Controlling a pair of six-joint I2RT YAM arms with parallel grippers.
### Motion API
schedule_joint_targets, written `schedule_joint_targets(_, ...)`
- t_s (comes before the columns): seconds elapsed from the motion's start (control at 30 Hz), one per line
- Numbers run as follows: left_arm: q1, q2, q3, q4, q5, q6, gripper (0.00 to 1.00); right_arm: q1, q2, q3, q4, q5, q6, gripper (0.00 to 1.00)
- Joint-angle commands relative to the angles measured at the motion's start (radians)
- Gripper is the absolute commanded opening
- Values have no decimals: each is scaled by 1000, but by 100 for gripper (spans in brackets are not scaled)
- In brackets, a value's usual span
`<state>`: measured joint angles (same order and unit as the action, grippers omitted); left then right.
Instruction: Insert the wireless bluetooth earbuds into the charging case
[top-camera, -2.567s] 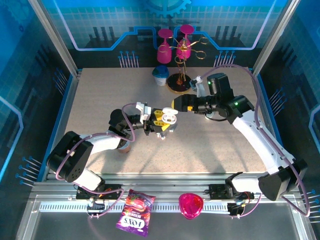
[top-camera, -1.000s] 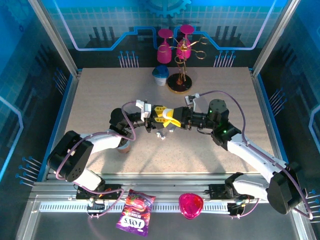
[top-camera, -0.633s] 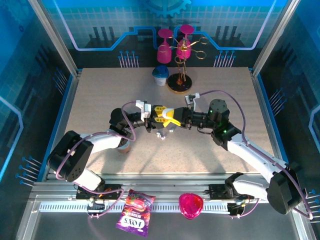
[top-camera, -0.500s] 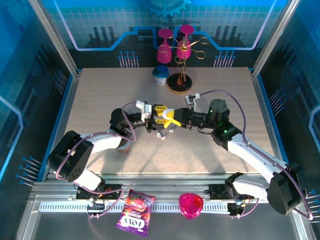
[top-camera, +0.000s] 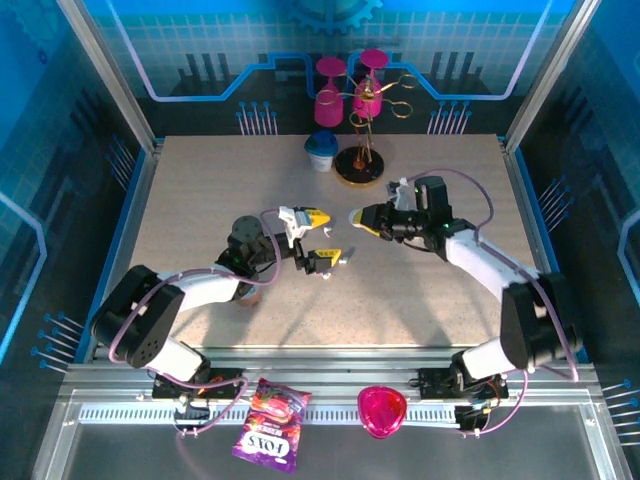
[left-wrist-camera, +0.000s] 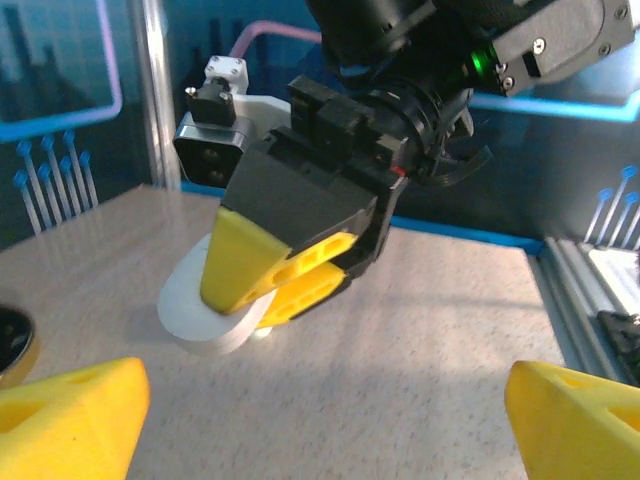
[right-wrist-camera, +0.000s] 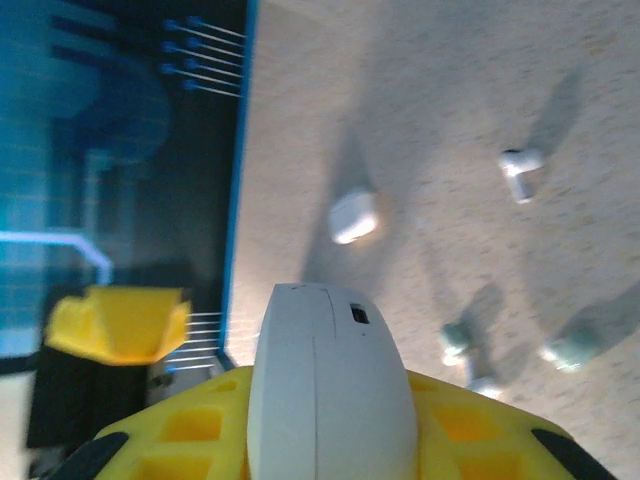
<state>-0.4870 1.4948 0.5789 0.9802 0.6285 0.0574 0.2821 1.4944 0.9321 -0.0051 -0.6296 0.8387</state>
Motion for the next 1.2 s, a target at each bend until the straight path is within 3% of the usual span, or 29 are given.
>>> schedule_joint_targets(0.0, 0, -48, -7, -221, -122, 106, 94, -10, 107, 107, -104, 104, -127, 22)
schedule_joint_targets(0.23, -20, -74, 0, -424, -219, 195, 95, -9, 338, 251, -130, 319, -133, 21)
schedule_joint_targets(0.6, -41, -49, 32, -479, -231, 240, 100, -2, 531, 370, -174, 418, -161, 27)
schedule_joint_targets(0.93, -43, -57, 32, -461, -223, 219, 99, -11, 445, 355, -285, 526, -273, 55)
schedule_joint_targets(1.17, -57, -55, 18, -412, -213, 231, 99, -13, 246, 229, -318, 755, -363, 77)
